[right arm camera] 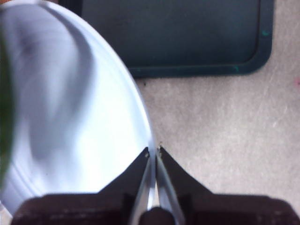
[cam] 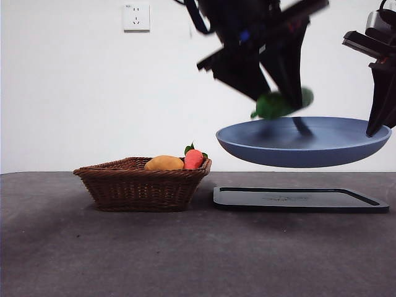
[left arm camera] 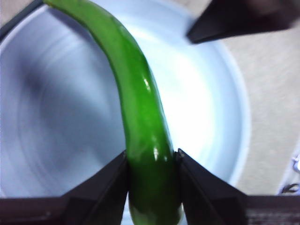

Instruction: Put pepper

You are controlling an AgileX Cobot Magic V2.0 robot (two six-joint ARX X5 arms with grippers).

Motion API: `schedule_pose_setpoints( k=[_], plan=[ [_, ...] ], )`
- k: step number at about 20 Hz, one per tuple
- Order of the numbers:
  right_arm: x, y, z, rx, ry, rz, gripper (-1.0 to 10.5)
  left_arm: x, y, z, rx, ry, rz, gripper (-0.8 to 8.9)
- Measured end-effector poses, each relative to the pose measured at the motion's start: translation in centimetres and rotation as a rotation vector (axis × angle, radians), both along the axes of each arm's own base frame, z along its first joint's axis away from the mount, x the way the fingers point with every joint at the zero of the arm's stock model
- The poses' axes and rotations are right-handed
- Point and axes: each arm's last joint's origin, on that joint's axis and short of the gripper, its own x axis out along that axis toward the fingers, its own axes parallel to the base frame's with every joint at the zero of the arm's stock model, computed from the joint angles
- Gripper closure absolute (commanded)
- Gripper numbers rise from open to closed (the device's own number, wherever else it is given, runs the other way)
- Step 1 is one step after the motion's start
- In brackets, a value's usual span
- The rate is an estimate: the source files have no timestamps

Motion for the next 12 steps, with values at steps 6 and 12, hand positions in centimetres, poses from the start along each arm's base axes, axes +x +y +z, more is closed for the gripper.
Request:
schedule_pose_setpoints(
  k=[6,12],
  plan=[
    [-0.2,0.0,-0.1,-0.002,0.028,-0.008,9.4,0.9,-1.0,-2.7,0.043,0.027,-0.015,6.73],
    [-0.5,-0.1,-0.2,-0.001,0.058,-0.010,9.4,0.8,-1.0,-3.1,0.062,0.049,-0.019,5.70]
  ],
)
